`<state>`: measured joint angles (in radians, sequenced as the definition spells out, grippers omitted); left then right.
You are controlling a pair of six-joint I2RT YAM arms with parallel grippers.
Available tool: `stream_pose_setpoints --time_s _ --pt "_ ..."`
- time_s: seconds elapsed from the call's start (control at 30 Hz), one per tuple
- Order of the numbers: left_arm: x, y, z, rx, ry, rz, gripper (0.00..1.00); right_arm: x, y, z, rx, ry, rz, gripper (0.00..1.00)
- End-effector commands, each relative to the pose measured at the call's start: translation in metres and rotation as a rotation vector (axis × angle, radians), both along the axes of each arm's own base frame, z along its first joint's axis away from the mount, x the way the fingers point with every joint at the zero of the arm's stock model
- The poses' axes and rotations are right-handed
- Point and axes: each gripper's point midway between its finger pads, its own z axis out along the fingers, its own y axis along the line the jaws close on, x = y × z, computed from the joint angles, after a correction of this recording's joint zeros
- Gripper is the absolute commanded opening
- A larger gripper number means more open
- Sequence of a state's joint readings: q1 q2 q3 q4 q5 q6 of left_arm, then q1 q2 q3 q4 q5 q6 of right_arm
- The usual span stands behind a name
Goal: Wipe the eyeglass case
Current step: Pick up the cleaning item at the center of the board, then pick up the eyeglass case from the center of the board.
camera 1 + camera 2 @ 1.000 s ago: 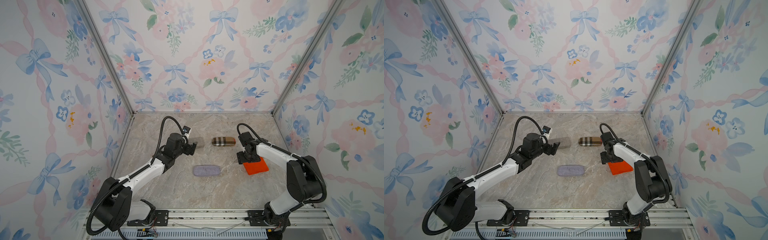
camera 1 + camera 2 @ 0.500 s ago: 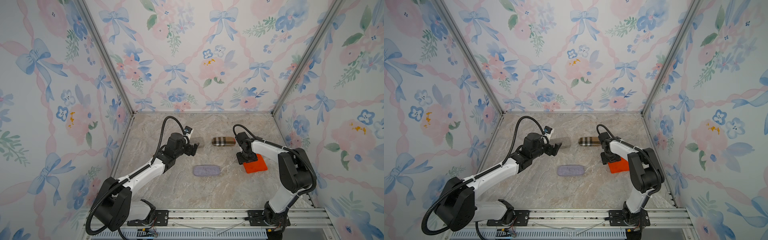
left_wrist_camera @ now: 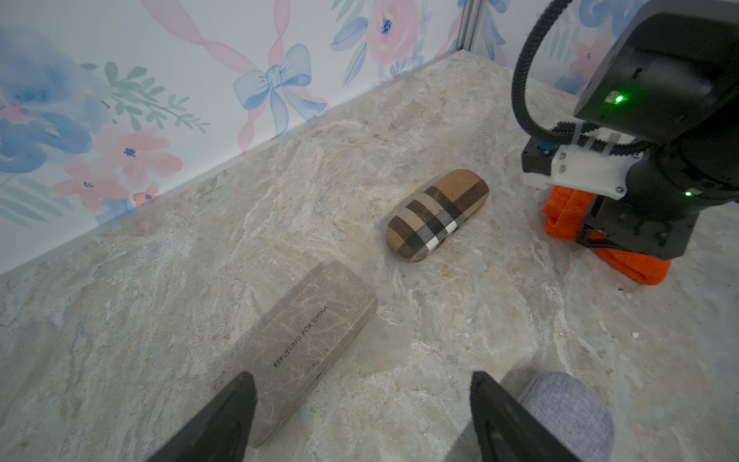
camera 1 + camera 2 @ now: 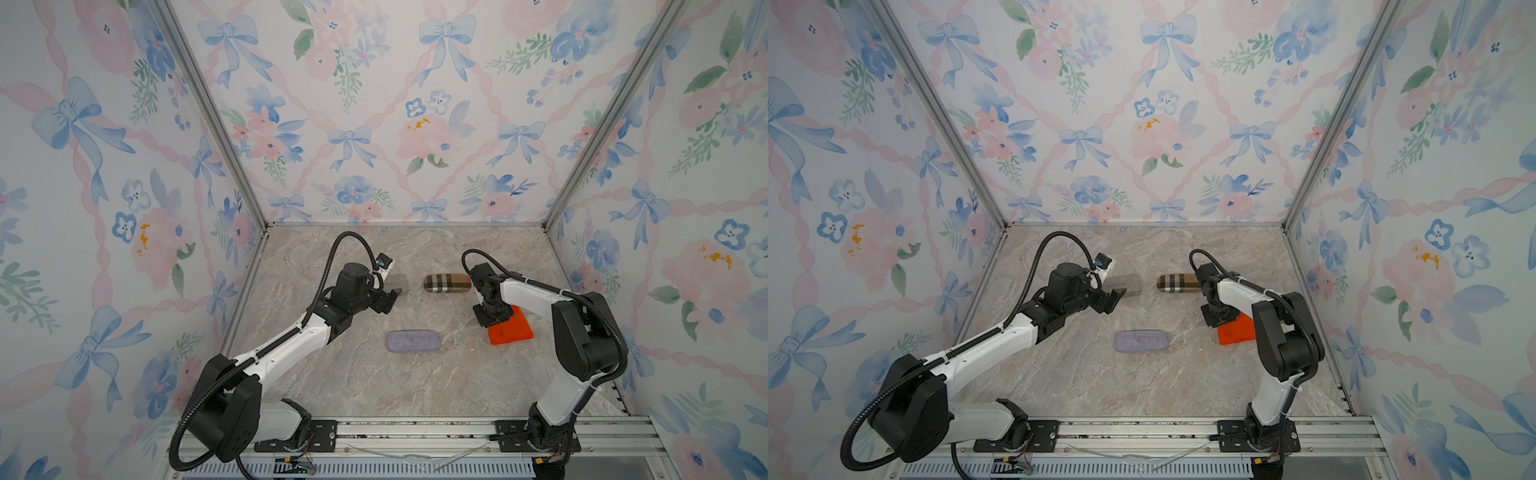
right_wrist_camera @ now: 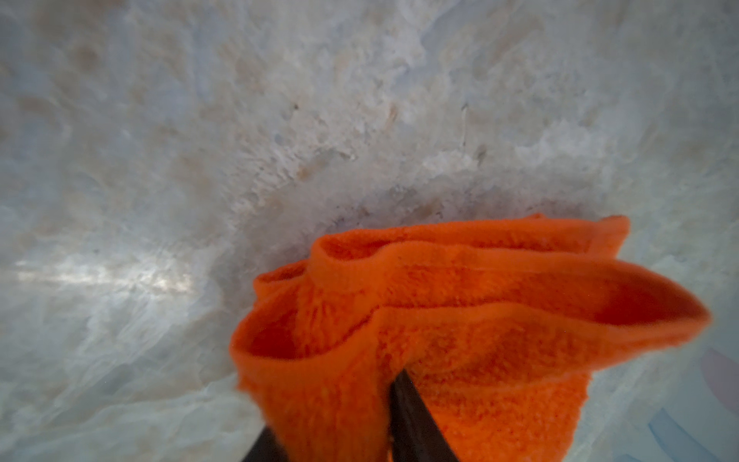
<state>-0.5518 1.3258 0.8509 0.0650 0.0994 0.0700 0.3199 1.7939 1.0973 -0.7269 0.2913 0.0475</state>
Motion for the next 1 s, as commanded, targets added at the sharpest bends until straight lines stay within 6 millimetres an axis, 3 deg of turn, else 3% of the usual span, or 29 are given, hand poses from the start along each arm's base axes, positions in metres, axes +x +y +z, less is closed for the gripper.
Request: stream_pose_setpoints --time_s 0.0,0.13,0.17,0.33,0.5,0.67,0.97 --pt "-0.013 -0.014 -0.008 0.063 0.008 -0.139 0.82 -0.025 0.005 -0.022 0.038 0.125 0.019 0.25" --pt "-0.029 -0.028 -0.023 0.132 -0.018 -0.257 0.77 -0.022 0.021 -0.018 0.162 0.106 0.001 0.15" --pt "-0.035 -0.031 -0.029 0.158 -0.025 -0.292 0.77 -0.020 0.024 -0.016 0.192 0.093 -0.011 0.00" --pt "-0.056 -0.044 -0.061 0.292 -0.060 -0.436 0.76 -0.016 0.035 0.009 0.362 0.032 -0.059 0.00" --pt "-0.065 -0.052 -0.090 0.385 -0.067 -0.528 0.78 -0.021 0.044 0.059 0.467 -0.038 -0.056 0.00" --pt "-0.074 -0.060 -0.113 0.435 -0.058 -0.610 0.80 -0.036 0.055 0.094 0.537 -0.071 -0.029 0.00" --pt "-0.095 -0.058 -0.131 0.433 0.015 -0.702 0.79 -0.050 0.070 0.123 0.584 -0.074 0.019 0.00"
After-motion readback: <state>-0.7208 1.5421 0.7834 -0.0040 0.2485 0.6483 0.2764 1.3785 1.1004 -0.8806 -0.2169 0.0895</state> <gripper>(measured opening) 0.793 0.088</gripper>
